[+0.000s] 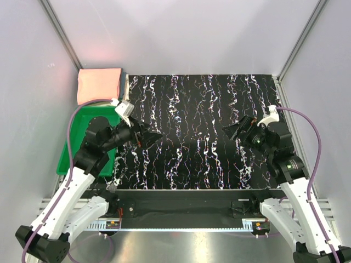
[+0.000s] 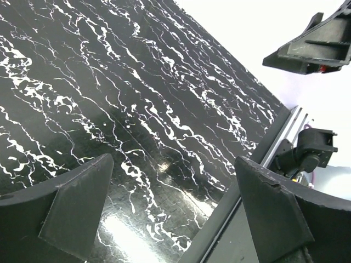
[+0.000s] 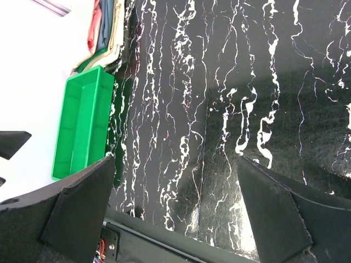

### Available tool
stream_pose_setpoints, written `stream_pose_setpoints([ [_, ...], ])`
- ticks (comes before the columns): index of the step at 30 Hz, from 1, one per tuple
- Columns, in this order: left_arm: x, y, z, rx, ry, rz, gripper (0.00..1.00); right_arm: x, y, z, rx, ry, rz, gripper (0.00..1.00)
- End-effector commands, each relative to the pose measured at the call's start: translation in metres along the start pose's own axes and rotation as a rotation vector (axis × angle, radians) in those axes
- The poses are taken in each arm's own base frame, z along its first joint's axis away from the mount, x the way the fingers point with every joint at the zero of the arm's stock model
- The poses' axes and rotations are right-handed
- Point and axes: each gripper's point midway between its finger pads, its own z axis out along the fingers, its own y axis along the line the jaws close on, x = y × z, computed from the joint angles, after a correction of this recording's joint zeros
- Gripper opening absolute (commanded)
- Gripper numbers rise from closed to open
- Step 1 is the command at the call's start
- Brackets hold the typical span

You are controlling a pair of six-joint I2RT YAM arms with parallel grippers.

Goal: Fold and stack the t-shirts
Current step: Reset both grippers

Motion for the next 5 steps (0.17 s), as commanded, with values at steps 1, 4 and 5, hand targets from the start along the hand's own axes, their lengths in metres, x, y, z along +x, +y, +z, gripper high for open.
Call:
stream_pose_setpoints([
  [1, -0.0330, -0.0194, -0.0074, 0.050, -0.103, 0.024, 0.99, -0.0142, 0.0139, -0.0076, -0.034, -0.036, -0.011, 1.00],
  [4, -0.0389, -0.0207, -0.0092, 0.045, -0.123, 0.023, 0.99, -0.0160, 0.0150, -0.0070, -0.035, -0.035, -0.021, 1.00],
  [5, -0.0402, -0.0203, -0.0095, 0.040, -0.126, 0.023, 0.99, -0.0151, 0.0149, -0.0054, -0.034, -0.026, -0.023, 1.00],
])
